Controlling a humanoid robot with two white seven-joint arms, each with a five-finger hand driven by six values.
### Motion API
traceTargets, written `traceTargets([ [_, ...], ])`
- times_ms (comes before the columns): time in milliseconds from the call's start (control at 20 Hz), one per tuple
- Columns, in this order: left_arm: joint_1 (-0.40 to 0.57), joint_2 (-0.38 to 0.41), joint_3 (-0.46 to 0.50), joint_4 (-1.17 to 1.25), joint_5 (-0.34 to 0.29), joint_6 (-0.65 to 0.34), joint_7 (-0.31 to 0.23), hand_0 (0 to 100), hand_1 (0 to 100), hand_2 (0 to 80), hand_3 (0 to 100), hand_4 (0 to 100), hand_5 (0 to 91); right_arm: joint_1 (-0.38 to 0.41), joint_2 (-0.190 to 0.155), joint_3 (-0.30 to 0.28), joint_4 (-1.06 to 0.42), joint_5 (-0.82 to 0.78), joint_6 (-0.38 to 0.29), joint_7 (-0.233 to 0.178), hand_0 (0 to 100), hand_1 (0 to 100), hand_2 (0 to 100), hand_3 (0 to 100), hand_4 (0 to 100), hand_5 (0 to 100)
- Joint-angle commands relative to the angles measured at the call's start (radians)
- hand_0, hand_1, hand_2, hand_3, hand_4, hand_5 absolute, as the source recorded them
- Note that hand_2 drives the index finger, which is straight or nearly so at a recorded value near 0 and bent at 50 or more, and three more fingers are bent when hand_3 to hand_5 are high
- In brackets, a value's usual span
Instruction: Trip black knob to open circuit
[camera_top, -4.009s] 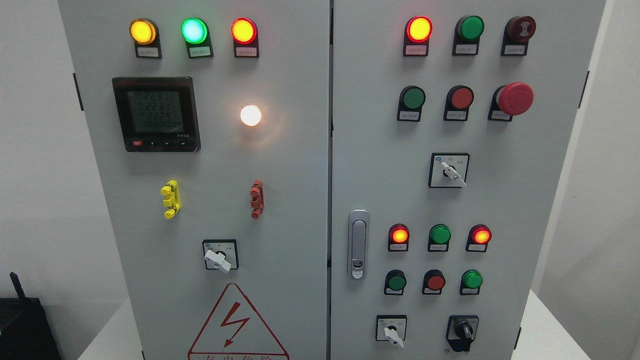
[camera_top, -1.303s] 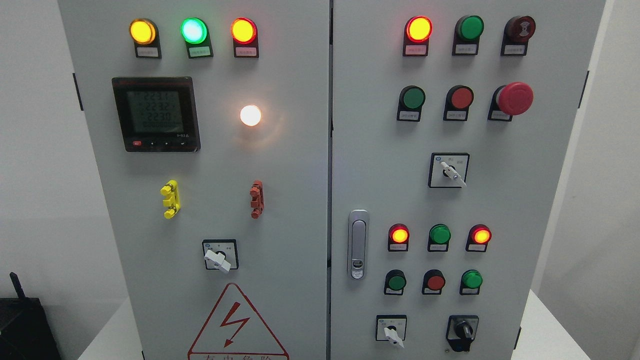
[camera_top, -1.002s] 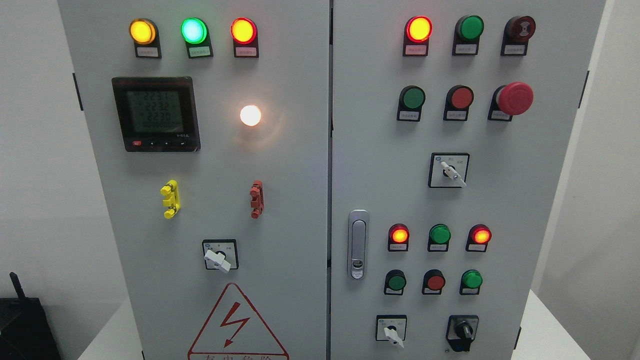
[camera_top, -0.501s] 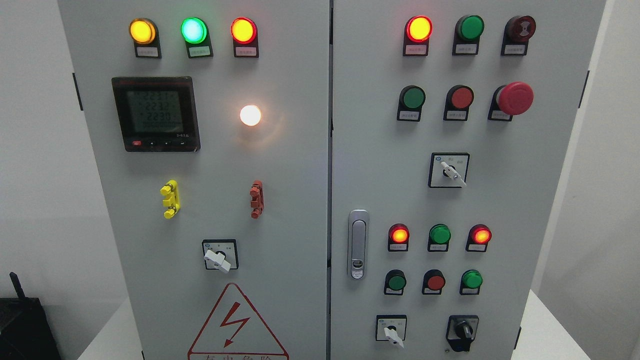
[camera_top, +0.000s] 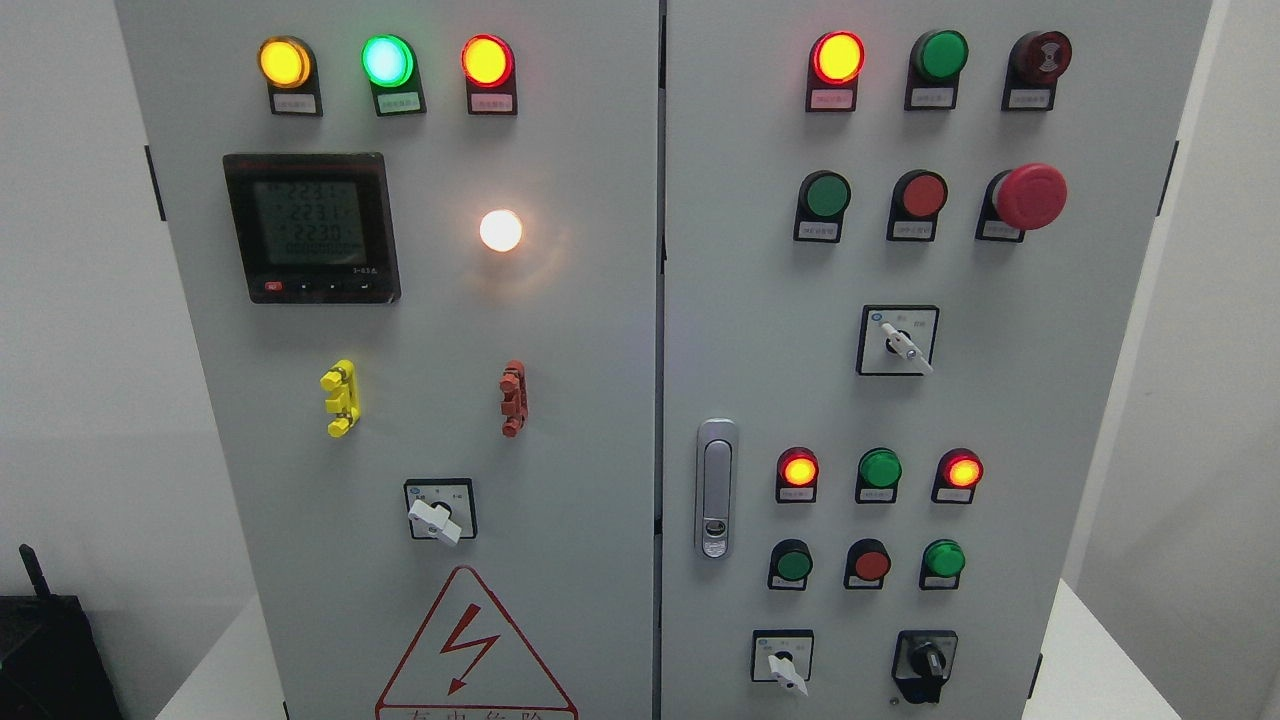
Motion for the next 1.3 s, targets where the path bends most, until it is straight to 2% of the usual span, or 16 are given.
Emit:
traceTargets([
  [0,0.0,0.0,0.0,-0.025,0.0,0.0,0.0,12,39,0.0,0,0,0.0,-0.068,-0.007,-0.04,-0.094,-0.009,0.039,0.005,0,8,0,93,86,78],
  [451,0.0,0.0,0.0,-0.025,0.0,0.0,0.0,12,39,0.0,0,0,0.0,-0.117,-0.007,-0.048,-0.121,-0.044,0.099,0.005,0,7,0,100,93,86],
  [1253,0.0,0.0,0.0,-0.025,0.0,0.0,0.0,12,39,0.0,0,0,0.0,-0.218,0.01,-0.032,-0.12,-0.042,0.185,0.01,0,7,0,100,95,88],
])
